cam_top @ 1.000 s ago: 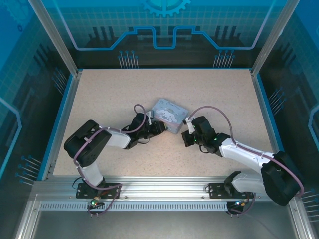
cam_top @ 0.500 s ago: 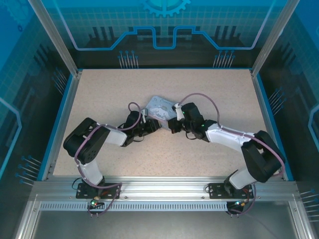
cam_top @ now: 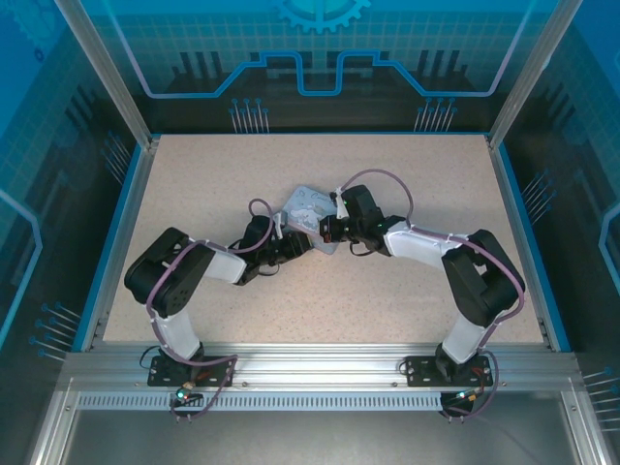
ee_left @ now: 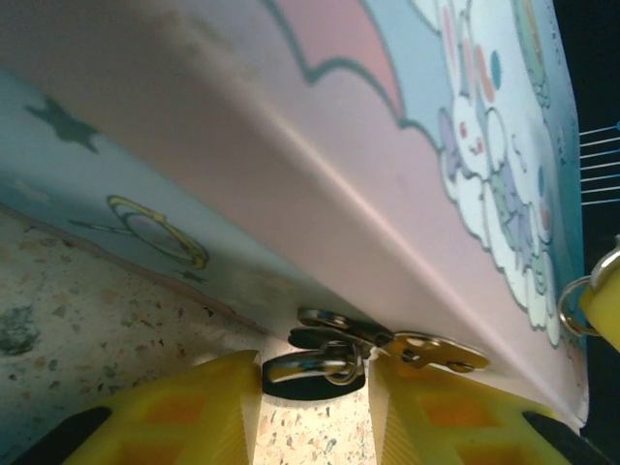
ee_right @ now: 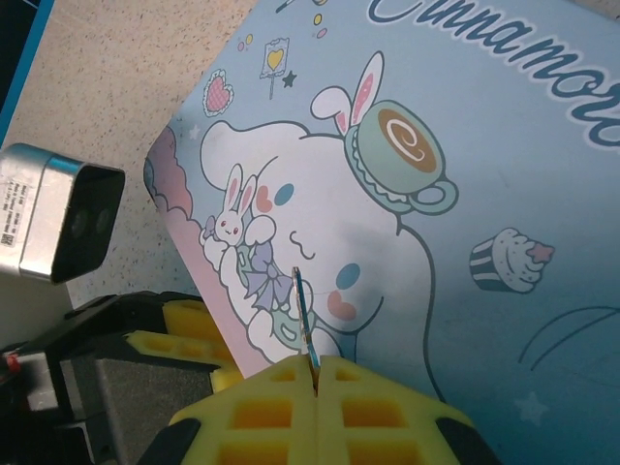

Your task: Unlock the padlock with the key

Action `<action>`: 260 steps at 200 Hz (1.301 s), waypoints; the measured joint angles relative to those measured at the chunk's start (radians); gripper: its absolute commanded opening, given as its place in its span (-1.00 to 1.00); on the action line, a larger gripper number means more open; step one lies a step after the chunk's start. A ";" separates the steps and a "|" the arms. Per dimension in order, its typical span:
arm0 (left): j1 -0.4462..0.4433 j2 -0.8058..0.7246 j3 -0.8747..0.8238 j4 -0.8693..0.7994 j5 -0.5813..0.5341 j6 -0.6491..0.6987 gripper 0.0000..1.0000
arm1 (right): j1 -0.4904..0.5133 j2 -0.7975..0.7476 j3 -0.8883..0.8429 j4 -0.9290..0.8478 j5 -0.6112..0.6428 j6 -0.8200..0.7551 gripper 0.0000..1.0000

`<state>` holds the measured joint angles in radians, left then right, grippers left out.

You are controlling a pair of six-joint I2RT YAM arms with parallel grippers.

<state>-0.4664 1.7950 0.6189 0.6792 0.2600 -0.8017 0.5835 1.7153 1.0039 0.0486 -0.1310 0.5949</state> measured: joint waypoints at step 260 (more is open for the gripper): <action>0.002 0.019 -0.087 0.214 -0.084 0.358 0.39 | 0.001 -0.010 -0.007 -0.012 0.026 0.031 -1.00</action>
<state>-0.4644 1.8137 0.5323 0.8928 0.1761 -0.4435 0.5842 1.7054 0.9970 0.0368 -0.1051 0.6254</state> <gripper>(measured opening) 0.692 0.050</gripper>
